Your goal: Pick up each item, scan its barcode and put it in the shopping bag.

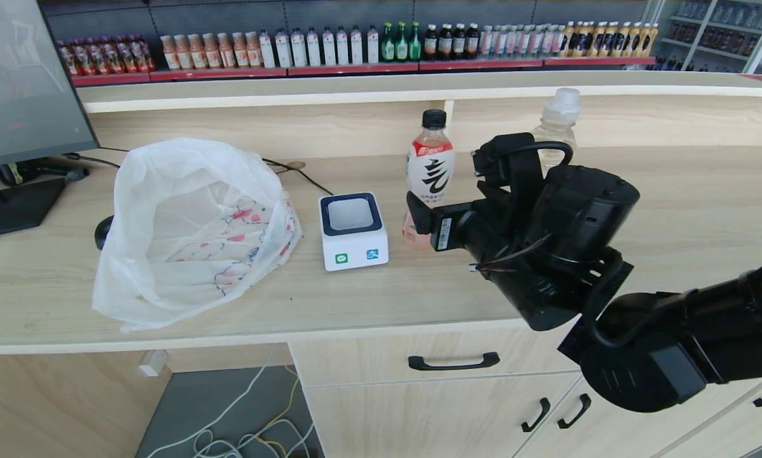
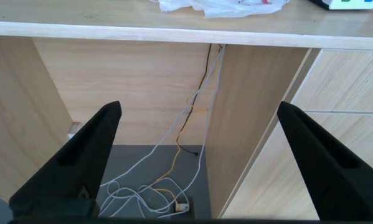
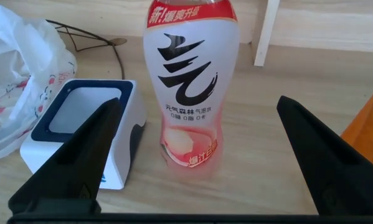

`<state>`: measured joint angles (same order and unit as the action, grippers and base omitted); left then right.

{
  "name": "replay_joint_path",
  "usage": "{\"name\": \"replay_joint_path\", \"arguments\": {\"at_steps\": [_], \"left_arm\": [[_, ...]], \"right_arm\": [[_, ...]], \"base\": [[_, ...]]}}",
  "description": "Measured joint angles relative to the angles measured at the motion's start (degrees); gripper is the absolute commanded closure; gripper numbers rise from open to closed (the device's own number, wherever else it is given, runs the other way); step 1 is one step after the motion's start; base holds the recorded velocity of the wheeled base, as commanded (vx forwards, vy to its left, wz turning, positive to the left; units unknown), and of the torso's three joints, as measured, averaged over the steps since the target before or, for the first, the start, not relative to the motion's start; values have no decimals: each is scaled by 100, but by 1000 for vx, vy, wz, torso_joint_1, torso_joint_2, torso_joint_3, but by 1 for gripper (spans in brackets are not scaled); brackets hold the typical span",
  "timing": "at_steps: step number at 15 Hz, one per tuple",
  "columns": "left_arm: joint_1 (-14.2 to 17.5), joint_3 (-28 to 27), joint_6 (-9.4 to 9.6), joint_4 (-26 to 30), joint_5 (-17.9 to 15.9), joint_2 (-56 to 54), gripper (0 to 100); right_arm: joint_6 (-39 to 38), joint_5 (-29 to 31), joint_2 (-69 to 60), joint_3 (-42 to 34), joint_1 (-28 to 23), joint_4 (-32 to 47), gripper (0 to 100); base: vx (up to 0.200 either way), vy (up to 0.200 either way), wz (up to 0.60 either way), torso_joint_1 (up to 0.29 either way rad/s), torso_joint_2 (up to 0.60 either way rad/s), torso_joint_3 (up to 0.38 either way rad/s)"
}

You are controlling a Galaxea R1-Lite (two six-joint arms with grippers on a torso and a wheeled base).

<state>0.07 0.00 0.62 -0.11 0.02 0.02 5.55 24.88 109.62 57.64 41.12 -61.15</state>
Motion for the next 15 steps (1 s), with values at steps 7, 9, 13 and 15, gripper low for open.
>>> {"name": "replay_joint_path", "arguments": {"at_steps": [7, 9, 13, 15], "left_arm": [[0, 0, 0, 4, -2, 0, 0], [0, 0, 0, 1, -2, 0, 0], [0, 0, 0, 0, -2, 0, 0], [0, 0, 0, 0, 0, 0, 0]], "right_arm": [[2, 27, 428, 438, -138, -7, 0], [6, 32, 551, 569, -195, -7, 0], [41, 32, 816, 802, -254, -11, 0], [127, 40, 935, 1002, -249, -21, 0]], "base": [[0, 0, 0, 0, 0, 0], [0, 0, 0, 0, 0, 0], [0, 0, 0, 0, 0, 0], [0, 0, 0, 0, 0, 0]]}}
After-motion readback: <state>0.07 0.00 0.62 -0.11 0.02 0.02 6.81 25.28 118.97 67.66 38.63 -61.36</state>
